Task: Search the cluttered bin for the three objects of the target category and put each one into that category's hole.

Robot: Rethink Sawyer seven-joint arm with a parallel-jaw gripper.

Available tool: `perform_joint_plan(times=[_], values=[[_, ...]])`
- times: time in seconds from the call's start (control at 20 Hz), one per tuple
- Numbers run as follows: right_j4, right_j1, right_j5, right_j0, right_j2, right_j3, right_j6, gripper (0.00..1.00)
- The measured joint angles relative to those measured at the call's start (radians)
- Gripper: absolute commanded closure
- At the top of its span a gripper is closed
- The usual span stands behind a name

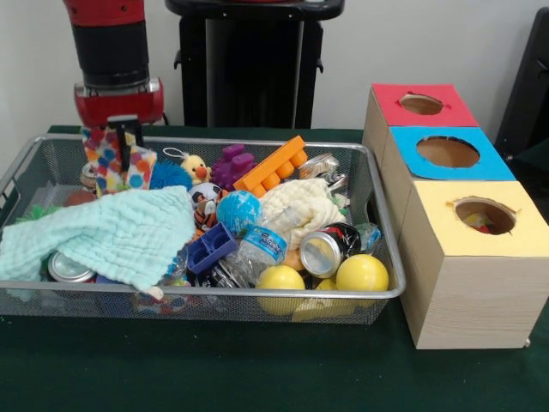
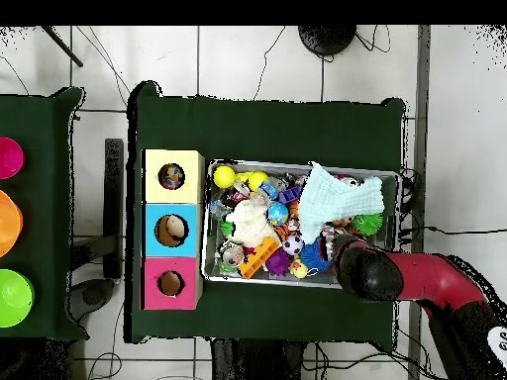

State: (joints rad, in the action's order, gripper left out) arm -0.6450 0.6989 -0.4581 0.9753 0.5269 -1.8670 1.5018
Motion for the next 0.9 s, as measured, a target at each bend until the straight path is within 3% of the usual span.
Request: perform_joint_plan(times=[0.45,0.9], values=[[0.261,0.270,-0.192,-0.111,0.014,-0.069,0.000,1.00],[0.356,0.404,-0.297,-0.230,0.013,-0.071,0.000,1.00]])
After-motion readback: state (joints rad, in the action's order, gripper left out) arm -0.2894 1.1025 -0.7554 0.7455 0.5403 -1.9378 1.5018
